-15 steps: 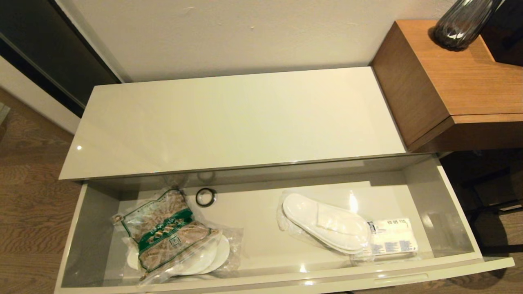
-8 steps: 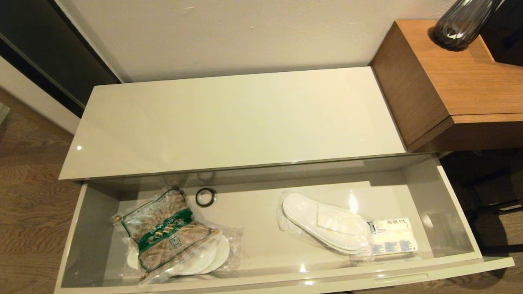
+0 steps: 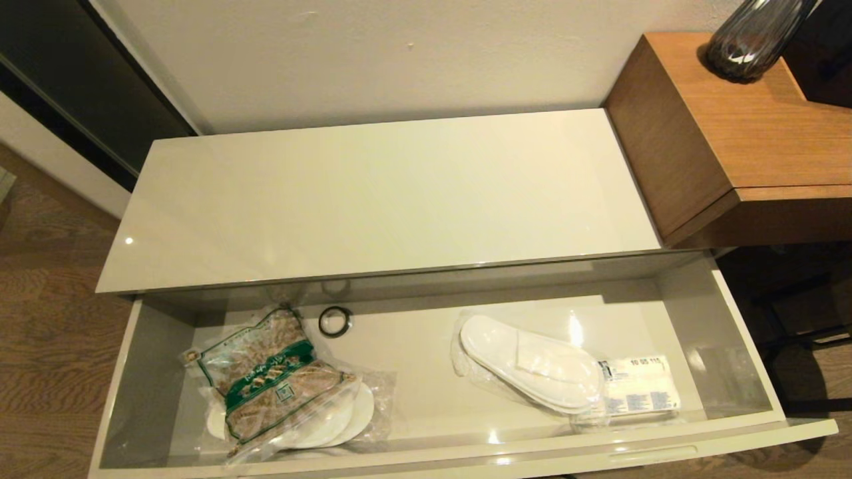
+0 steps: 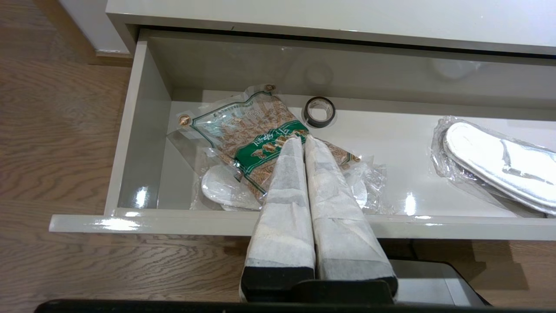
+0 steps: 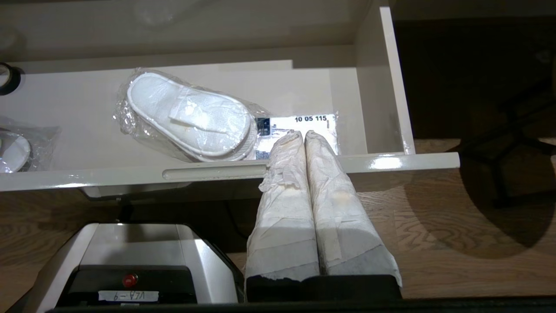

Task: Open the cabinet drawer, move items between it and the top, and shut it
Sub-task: Take out the disposable slippers from the drawer

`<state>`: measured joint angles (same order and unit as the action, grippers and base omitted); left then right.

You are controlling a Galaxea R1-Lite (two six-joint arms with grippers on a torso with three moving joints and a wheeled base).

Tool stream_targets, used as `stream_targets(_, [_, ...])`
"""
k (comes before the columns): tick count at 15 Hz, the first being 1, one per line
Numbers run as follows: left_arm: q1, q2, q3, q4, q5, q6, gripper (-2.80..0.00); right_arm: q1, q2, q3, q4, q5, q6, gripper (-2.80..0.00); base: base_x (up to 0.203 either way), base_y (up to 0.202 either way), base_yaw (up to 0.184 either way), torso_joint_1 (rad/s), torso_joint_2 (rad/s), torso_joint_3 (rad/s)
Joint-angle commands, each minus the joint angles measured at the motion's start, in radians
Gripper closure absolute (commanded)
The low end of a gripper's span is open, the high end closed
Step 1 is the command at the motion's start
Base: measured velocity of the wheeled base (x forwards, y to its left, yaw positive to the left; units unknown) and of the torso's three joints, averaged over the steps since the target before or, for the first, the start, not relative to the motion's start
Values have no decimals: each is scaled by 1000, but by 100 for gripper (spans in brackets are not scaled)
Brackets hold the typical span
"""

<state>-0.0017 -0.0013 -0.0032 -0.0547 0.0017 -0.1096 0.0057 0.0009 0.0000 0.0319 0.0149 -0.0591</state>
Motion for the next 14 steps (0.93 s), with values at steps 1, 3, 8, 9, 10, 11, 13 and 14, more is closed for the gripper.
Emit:
stream_targets(1, [0,1,0,-1,1,-1,0,0,2,2,0,0,-1,0,0,0,0,0,0,0])
stream_targets(3, [0,1,0,-1,1,-1,0,0,2,2,0,0,-1,0,0,0,0,0,0,0])
stream_targets(8, [0,1,0,-1,1,-1,0,0,2,2,0,0,-1,0,0,0,0,0,0,0])
stream_targets(9, [0,1,0,-1,0,-1,0,0,2,2,0,0,-1,0,0,0,0,0,0,0])
stream_targets(10, [0,1,0,-1,0,-1,0,0,2,2,0,0,-1,0,0,0,0,0,0,0])
stream_targets(11, [0,1,0,-1,0,-1,0,0,2,2,0,0,-1,0,0,0,0,0,0,0])
stream_targets(13, [0,1,0,-1,0,-1,0,0,2,2,0,0,-1,0,0,0,0,0,0,0])
stream_targets(14, [0,1,0,-1,1,-1,0,0,2,2,0,0,-1,0,0,0,0,0,0,0])
